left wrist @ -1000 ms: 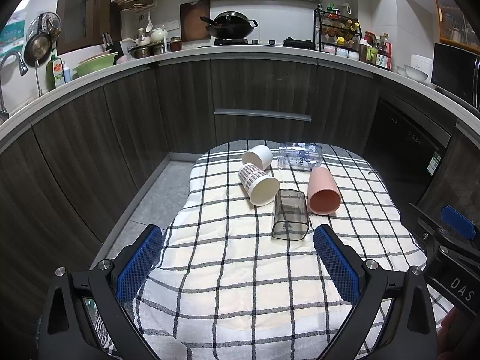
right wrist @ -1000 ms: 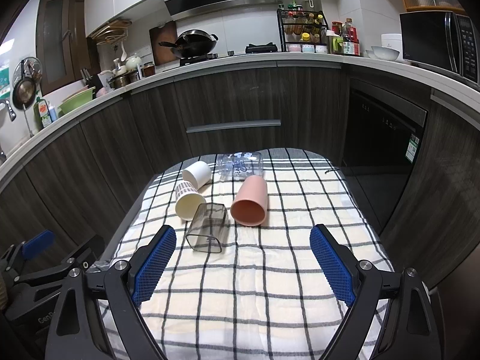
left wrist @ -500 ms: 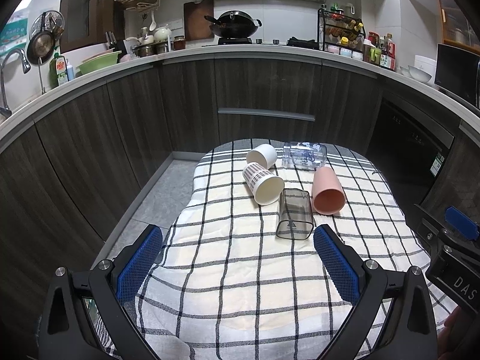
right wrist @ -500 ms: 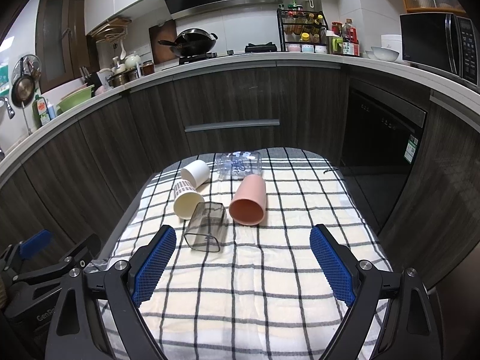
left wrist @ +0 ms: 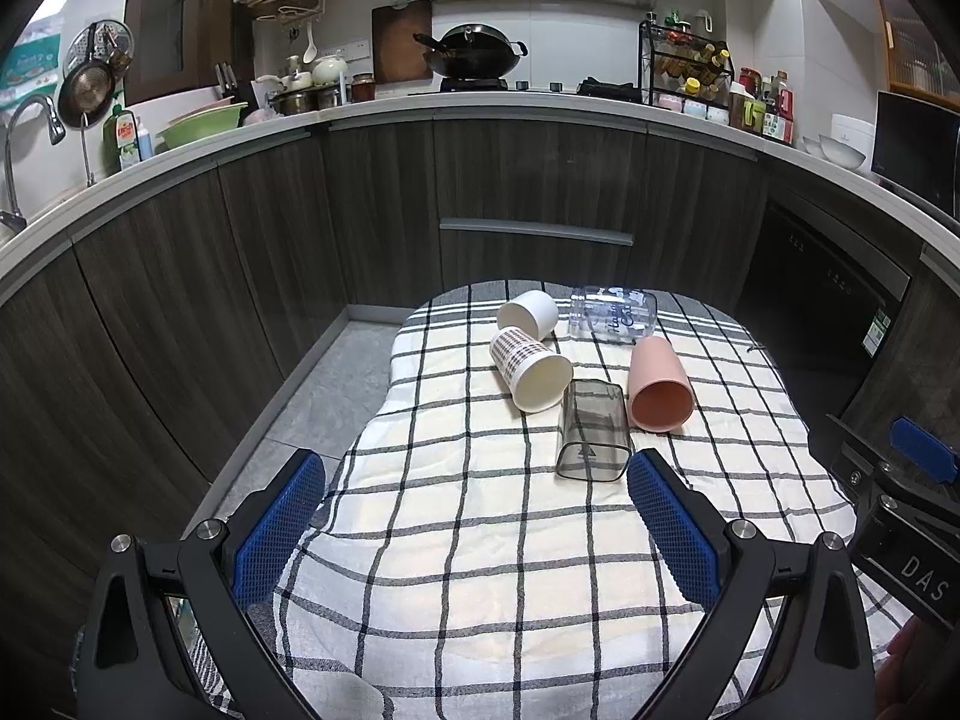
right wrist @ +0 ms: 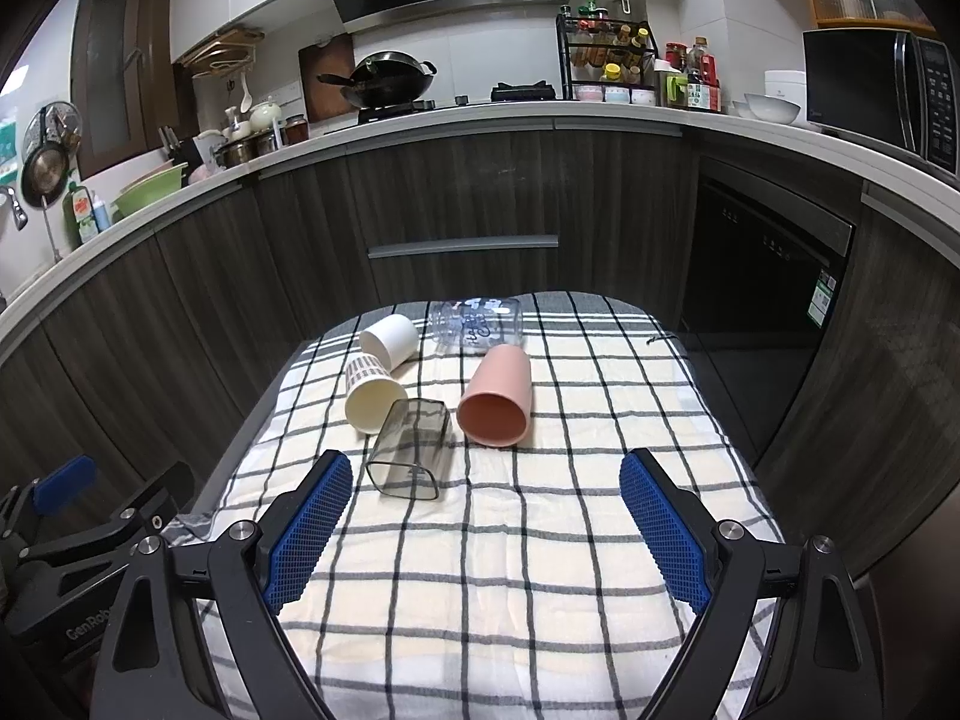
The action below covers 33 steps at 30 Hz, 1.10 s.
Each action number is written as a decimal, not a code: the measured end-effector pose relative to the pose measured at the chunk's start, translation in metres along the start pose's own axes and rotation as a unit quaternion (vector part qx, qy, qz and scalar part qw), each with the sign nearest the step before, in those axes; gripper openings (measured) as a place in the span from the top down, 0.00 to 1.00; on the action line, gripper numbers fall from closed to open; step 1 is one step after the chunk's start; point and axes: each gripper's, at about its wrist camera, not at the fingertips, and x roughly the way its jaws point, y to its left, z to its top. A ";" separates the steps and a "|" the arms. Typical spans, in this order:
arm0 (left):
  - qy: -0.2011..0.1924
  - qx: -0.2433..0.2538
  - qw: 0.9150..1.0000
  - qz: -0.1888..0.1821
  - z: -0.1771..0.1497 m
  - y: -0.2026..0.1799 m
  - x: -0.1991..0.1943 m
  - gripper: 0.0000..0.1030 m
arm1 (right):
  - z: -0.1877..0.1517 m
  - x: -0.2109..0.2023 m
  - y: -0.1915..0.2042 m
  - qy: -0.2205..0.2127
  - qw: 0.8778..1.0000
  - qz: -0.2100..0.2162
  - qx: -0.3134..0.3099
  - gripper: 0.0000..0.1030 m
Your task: Flip cup upside down
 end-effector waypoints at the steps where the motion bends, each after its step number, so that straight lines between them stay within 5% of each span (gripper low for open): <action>1: -0.001 0.000 1.000 0.001 0.000 0.001 0.000 0.00 | 0.000 0.000 0.000 0.000 1.000 0.000 0.000 0.12; 33: 0.001 0.002 1.000 0.002 -0.001 0.002 0.000 0.00 | -0.002 0.004 0.000 0.006 1.000 -0.003 0.000 0.12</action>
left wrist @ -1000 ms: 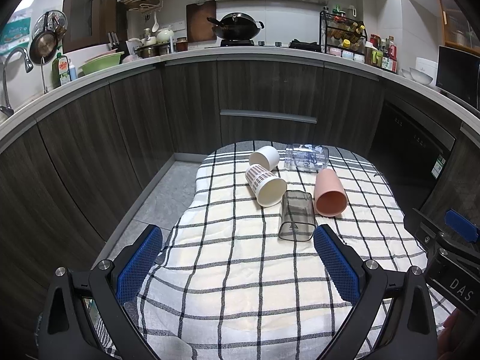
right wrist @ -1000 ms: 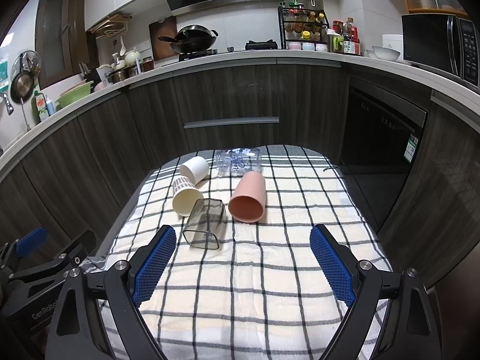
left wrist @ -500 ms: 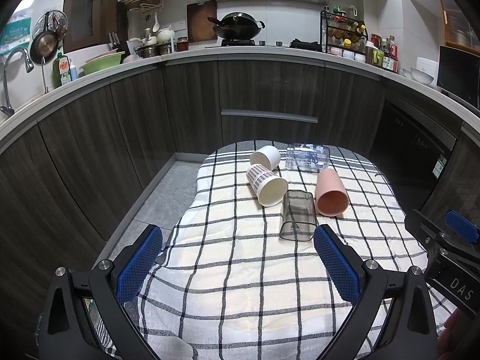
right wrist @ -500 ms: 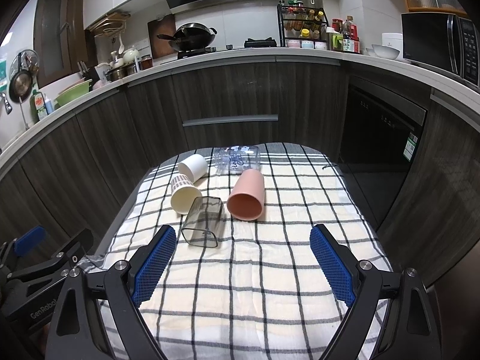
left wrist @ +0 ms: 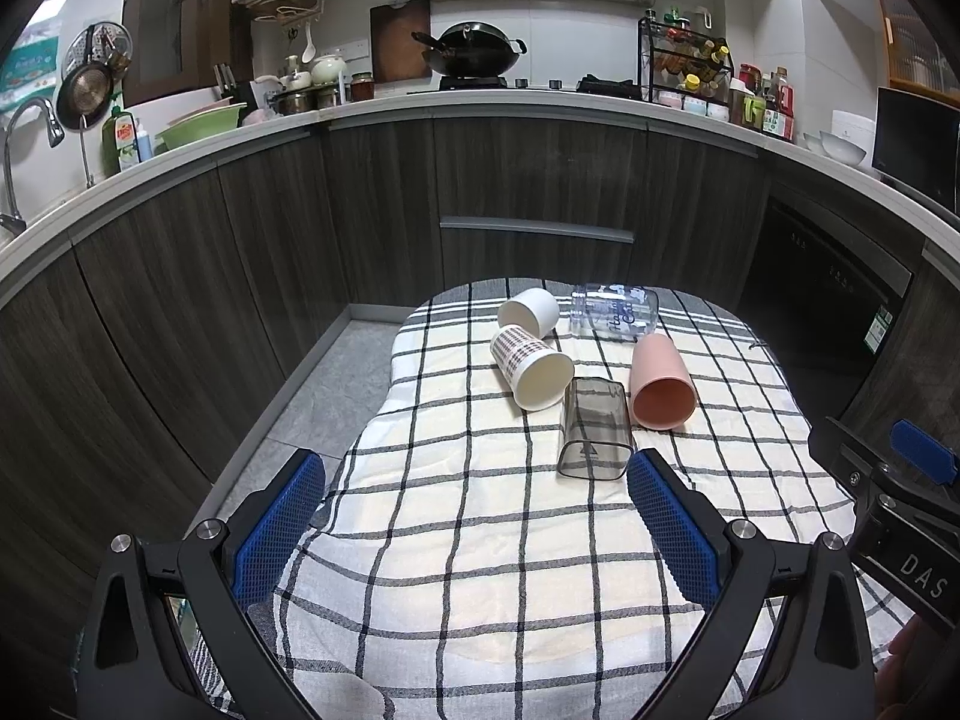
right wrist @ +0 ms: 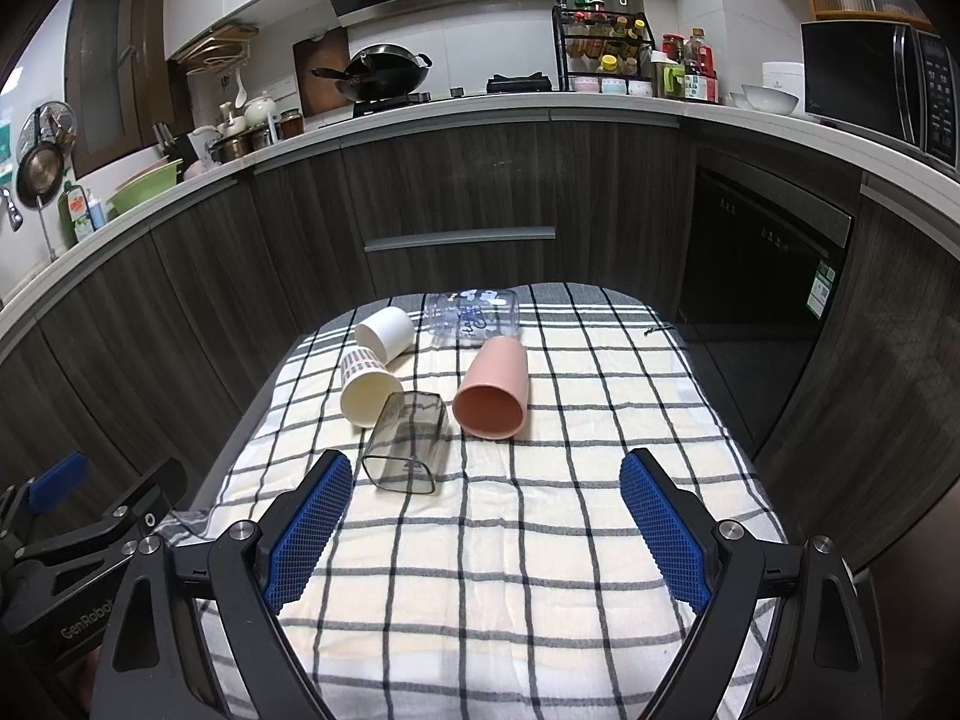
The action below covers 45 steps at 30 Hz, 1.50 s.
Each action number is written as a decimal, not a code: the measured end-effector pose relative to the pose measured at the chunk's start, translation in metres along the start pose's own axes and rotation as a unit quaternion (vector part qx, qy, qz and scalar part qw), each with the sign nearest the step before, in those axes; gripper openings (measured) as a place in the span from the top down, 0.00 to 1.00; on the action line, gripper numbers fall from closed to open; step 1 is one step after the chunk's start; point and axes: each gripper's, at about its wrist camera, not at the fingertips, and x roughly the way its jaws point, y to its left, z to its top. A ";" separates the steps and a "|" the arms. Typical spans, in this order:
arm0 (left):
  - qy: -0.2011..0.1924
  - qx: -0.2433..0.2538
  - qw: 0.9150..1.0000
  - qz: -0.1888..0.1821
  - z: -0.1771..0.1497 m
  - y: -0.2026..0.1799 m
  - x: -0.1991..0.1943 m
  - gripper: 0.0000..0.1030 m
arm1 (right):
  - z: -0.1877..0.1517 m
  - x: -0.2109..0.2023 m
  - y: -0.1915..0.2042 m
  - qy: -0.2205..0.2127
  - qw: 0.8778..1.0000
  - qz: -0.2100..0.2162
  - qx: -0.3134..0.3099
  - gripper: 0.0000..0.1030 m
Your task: Flip cup upside down
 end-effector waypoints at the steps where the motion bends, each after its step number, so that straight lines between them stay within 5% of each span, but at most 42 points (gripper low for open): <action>1: 0.000 0.000 1.000 0.000 0.000 -0.001 0.000 0.00 | 0.000 0.000 0.000 0.000 1.000 0.000 0.000 0.12; 23: 0.001 0.011 1.000 -0.001 0.029 -0.024 0.039 0.00 | 0.026 0.039 -0.012 0.028 0.999 -0.014 0.014 0.12; 45: 0.022 -0.001 1.000 0.012 0.084 -0.017 0.164 0.00 | 0.085 0.194 0.004 0.111 0.993 -0.042 0.003 0.12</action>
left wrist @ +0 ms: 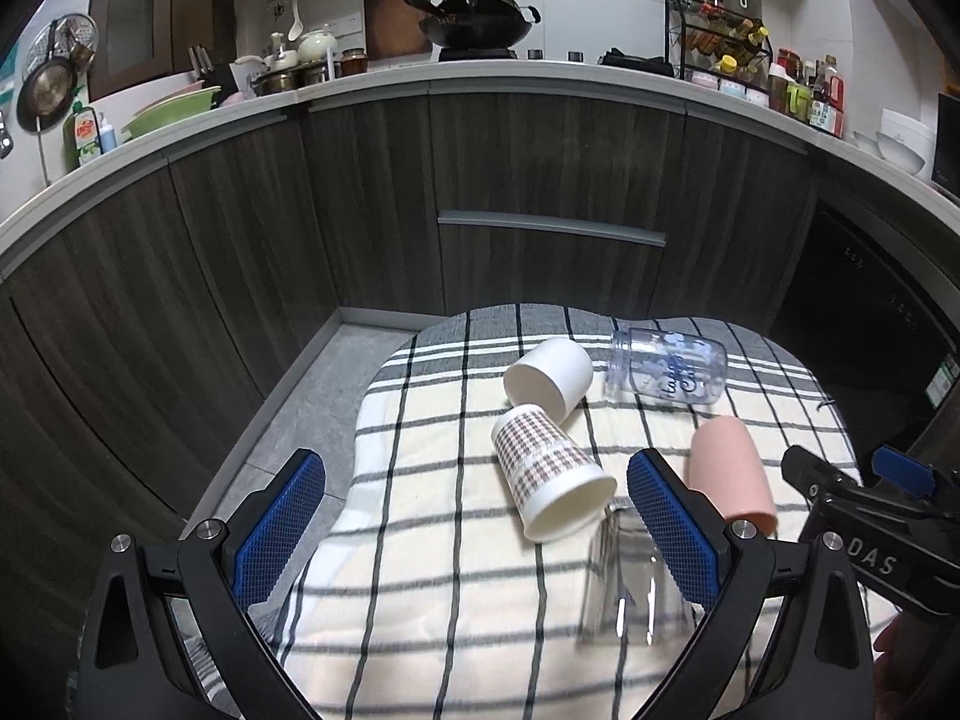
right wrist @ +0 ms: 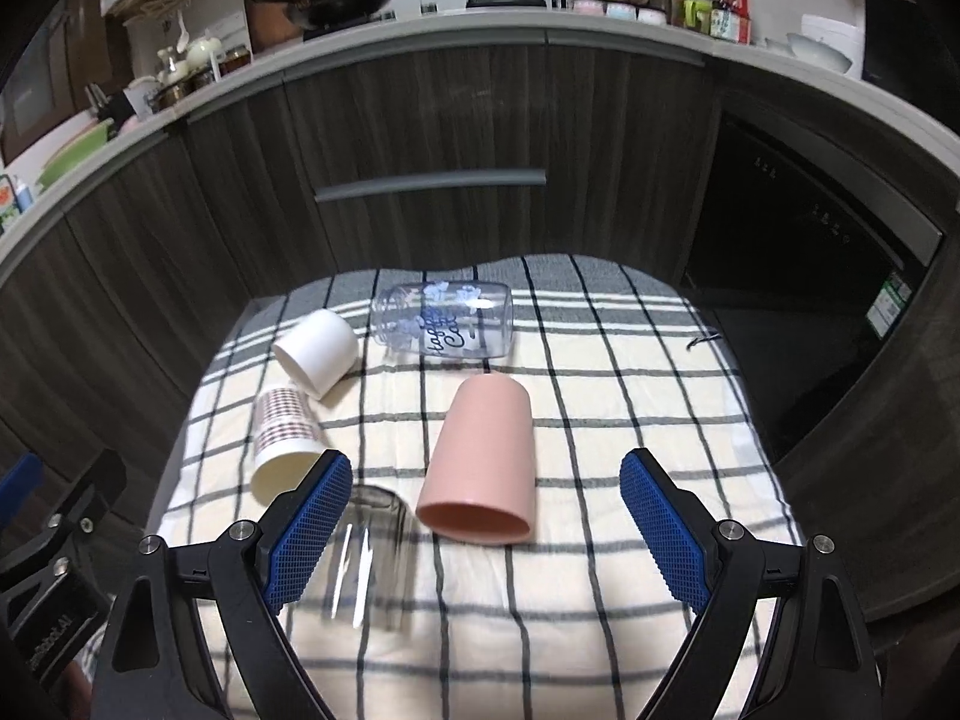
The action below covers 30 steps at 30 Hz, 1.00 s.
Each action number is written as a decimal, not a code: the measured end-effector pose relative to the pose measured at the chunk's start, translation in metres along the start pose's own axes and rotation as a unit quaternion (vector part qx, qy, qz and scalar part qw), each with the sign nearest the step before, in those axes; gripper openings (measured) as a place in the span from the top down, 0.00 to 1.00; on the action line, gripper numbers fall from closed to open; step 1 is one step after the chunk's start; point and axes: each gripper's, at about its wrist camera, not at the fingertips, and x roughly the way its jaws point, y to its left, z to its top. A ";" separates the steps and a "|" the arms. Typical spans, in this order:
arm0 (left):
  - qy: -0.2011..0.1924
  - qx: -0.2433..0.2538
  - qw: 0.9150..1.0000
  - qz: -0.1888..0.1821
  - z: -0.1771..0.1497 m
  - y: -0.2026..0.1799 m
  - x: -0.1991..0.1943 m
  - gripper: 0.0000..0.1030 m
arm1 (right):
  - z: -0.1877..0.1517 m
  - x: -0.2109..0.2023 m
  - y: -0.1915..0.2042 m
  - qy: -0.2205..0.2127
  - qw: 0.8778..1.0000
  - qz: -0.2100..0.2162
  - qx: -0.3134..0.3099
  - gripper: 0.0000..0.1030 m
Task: Flip cup upside down
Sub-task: 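Move the right gripper to the pink cup and close around its body, then lift the pink cup with the right gripper and carry it toward the left gripper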
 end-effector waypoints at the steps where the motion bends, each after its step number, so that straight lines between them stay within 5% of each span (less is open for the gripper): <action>1: 0.002 0.001 1.000 0.000 0.001 -0.001 0.007 0.00 | 0.002 0.009 0.000 0.007 1.000 -0.003 0.001 0.12; 12: 0.026 -0.008 1.000 -0.002 0.004 -0.002 0.064 0.00 | 0.014 0.090 -0.004 0.082 0.996 -0.023 0.015 0.12; 24: 0.043 -0.009 0.999 -0.003 -0.004 -0.002 0.085 0.00 | -0.001 0.143 -0.005 0.150 0.988 -0.024 0.032 0.12; 28: 0.046 -0.010 0.999 -0.004 -0.004 0.000 0.085 0.00 | -0.005 0.148 -0.005 0.156 0.987 -0.012 0.032 0.30; 30: 0.045 -0.010 0.999 -0.004 -0.004 0.000 0.084 0.00 | -0.006 0.148 -0.004 0.154 0.987 -0.008 0.035 0.30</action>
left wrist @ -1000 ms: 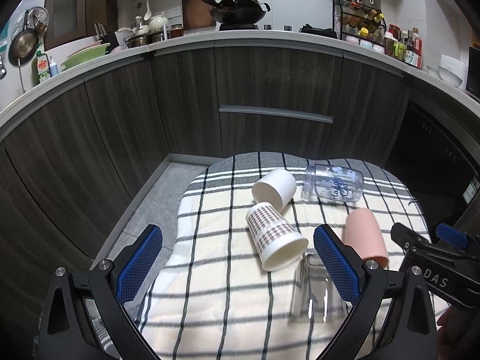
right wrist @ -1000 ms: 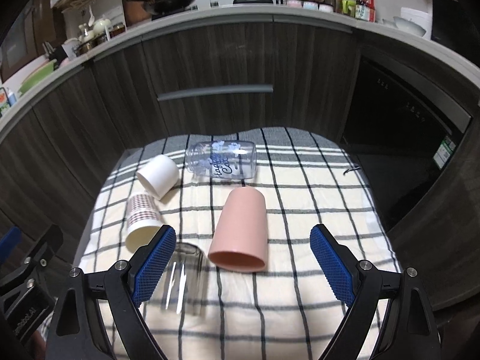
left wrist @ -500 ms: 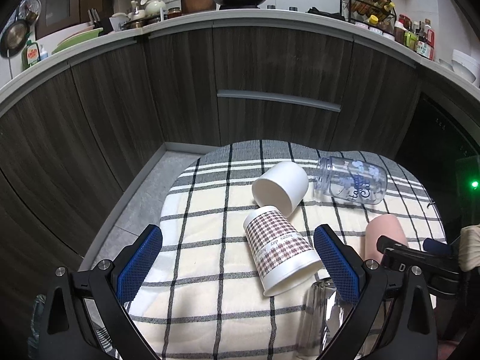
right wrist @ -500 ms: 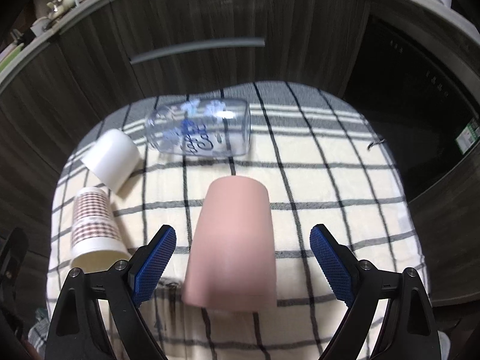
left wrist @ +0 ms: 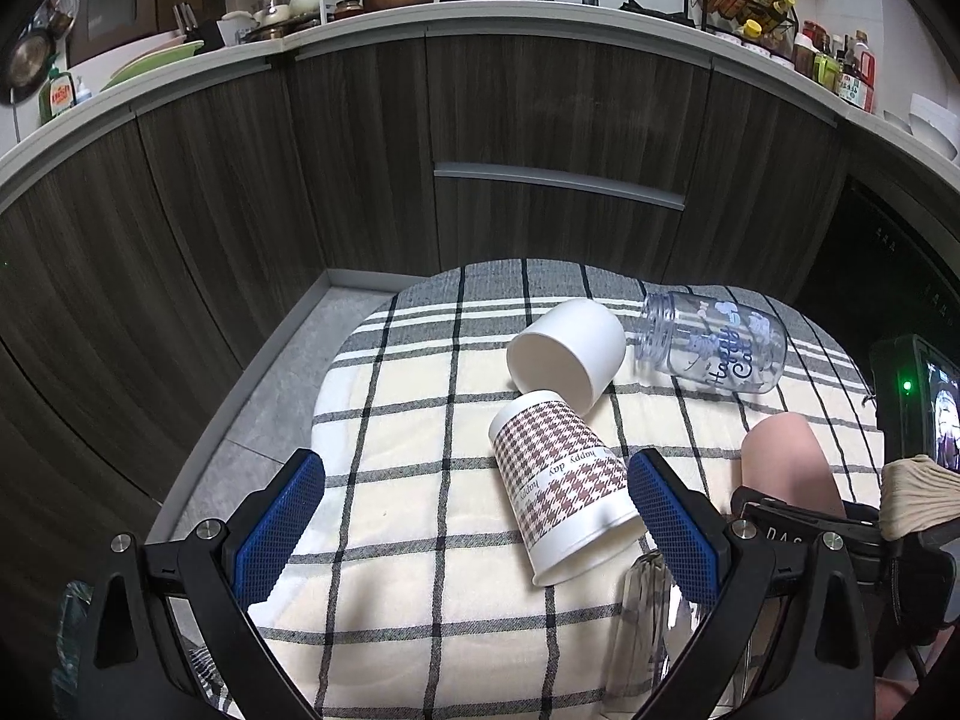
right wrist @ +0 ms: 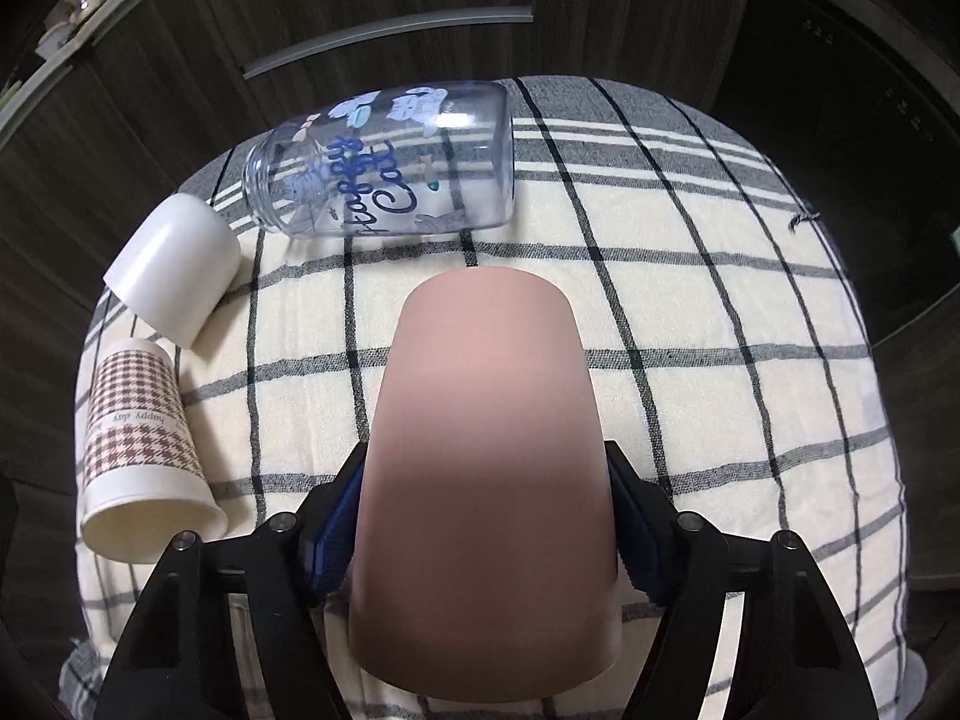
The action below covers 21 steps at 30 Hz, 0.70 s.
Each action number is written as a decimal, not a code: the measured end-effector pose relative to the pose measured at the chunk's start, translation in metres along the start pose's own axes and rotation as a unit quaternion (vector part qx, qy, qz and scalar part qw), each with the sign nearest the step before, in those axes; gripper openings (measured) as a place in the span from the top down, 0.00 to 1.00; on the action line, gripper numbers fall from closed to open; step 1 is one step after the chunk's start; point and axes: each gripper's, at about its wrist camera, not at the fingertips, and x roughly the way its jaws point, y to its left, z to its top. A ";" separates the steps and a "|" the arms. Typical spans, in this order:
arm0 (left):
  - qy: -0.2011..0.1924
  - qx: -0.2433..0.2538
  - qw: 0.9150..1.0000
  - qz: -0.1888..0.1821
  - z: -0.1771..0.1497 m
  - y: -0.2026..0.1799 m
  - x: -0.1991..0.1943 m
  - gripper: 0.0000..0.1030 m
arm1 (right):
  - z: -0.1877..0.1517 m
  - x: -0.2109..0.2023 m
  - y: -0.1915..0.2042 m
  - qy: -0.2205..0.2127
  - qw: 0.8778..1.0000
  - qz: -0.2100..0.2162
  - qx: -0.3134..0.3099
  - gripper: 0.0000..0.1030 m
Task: Flip cup upside down
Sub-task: 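Lift the pink cup with the right gripper and carry it toward the left gripper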
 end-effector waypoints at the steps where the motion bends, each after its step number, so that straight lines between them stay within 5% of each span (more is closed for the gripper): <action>1: 0.000 0.000 1.000 0.000 0.000 0.000 -0.001 0.00 | -0.001 -0.001 0.000 0.000 1.000 0.003 0.003 0.31; 13: -0.019 -0.005 1.000 -0.004 -0.004 0.007 -0.046 0.00 | -0.021 -0.058 -0.003 -0.034 0.999 0.019 0.003 0.31; 21: -0.026 -0.002 1.000 -0.002 -0.031 0.014 -0.093 0.00 | -0.077 -0.103 -0.007 -0.038 0.998 0.042 0.007 0.31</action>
